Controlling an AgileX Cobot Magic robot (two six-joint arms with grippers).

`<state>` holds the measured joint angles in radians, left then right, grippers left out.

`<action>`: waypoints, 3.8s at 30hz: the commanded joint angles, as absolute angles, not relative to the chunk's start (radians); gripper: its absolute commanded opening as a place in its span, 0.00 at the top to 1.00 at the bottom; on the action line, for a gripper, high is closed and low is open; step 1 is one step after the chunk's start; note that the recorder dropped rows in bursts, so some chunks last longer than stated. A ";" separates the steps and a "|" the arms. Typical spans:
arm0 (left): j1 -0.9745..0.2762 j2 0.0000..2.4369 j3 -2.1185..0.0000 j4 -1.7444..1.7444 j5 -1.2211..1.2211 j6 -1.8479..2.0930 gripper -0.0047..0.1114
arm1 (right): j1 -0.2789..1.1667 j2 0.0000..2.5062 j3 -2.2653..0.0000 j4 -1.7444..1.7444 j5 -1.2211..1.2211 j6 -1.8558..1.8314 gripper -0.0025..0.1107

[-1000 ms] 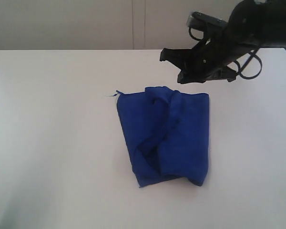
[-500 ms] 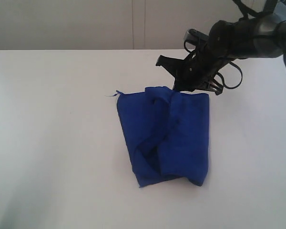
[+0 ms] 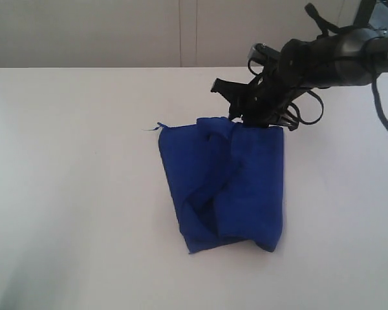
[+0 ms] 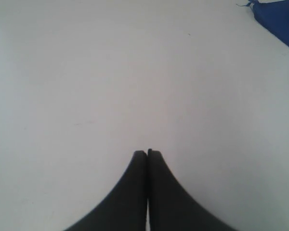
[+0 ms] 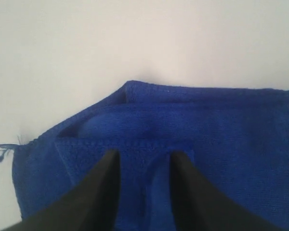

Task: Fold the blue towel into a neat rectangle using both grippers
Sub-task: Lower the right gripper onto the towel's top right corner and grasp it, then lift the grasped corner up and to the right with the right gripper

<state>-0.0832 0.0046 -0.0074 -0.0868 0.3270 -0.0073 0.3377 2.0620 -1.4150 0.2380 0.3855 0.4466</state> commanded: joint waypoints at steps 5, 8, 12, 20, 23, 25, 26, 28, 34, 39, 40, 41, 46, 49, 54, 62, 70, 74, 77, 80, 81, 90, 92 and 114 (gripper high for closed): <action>-0.081 0.000 0.000 -0.092 0.335 -0.007 0.96 | 0.340 2.097 -1.421 0.227 0.350 0.478 0.68; -0.081 0.000 0.000 -0.092 0.335 -0.007 0.96 | 0.340 2.097 -1.421 0.227 0.346 0.480 0.68; -0.081 0.000 0.000 -0.092 0.335 -0.007 0.96 | 0.338 2.097 -1.421 0.209 0.369 0.485 0.68; -0.081 0.000 0.000 -0.092 0.335 -0.007 0.96 | 0.338 2.110 -1.421 0.157 0.421 0.517 0.68; -0.081 0.000 0.000 -0.092 0.335 -0.007 0.96 | 0.338 2.110 -1.421 0.157 0.423 0.537 0.68; -0.081 0.000 0.000 -0.092 0.335 -0.007 0.96 | 0.338 2.093 -1.421 0.157 0.423 0.558 0.68; -0.081 0.000 0.000 -0.092 0.335 -0.007 0.96 | 0.338 2.077 -1.421 0.157 0.418 0.558 0.68; -0.081 0.000 0.000 -0.092 0.335 -0.007 0.96 | 0.338 2.062 -1.421 0.157 0.413 0.558 0.68; -0.081 0.000 0.000 -0.092 0.335 -0.007 0.96 | 0.338 2.079 -1.421 0.150 0.394 0.585 0.68; -0.081 0.000 0.000 -0.092 0.335 -0.007 0.96 | 0.338 2.103 -1.421 0.144 0.369 0.604 0.68; -0.081 0.000 0.000 -0.092 0.335 -0.007 0.96 | 0.338 2.106 -1.421 0.142 0.364 0.613 0.68; -0.081 0.000 0.000 -0.092 0.335 -0.007 0.96 | 0.338 2.107 -1.421 0.138 0.355 0.618 0.68; -0.081 0.000 0.000 -0.092 0.335 -0.007 0.96 | 0.338 2.109 -1.421 0.130 0.351 0.635 0.70; -0.081 0.000 0.000 -0.092 0.335 -0.007 0.96 | 0.338 2.120 -1.421 0.130 0.351 0.635 0.72; -0.081 0.000 0.000 -0.092 0.335 -0.007 0.96 | 0.338 2.128 -1.421 0.130 0.356 0.635 0.80; -0.081 0.000 0.000 -0.092 0.335 -0.007 0.96 | 0.338 2.128 -1.421 0.128 0.359 0.635 0.98; -0.081 0.000 0.000 -0.092 0.335 -0.007 0.96 | 0.338 2.096 -1.421 0.102 0.401 0.633 0.98; -0.081 0.000 0.000 -0.092 0.335 -0.007 0.96 | 0.338 2.051 -1.421 0.017 0.432 0.629 0.98; -0.081 0.000 0.000 -0.092 0.335 -0.007 0.96 | 0.338 2.011 -1.421 -0.069 0.490 0.618 0.98; -0.081 0.000 0.000 -0.092 0.335 -0.007 0.96 | 0.338 1.971 -1.421 -0.145 0.565 0.546 0.98; -0.081 0.000 0.000 -0.092 0.335 -0.007 0.96 | 0.338 1.961 -1.421 -0.176 0.592 0.530 0.98; -0.081 0.000 0.000 -0.092 0.335 -0.007 0.96 | 0.338 1.917 -1.421 -0.400 0.745 0.517 0.98; -0.081 0.000 0.000 -0.092 0.335 -0.007 0.96 | 0.338 1.917 -1.419 -0.399 0.735 0.517 0.98; -0.081 0.000 0.000 -0.092 0.335 -0.007 0.96 | 0.300 1.917 -1.419 0.024 0.648 0.223 0.98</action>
<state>-0.0832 0.0046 -0.0074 -0.0868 0.3270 -0.0073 0.3300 1.9268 -1.4150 -0.1031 0.6626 0.3377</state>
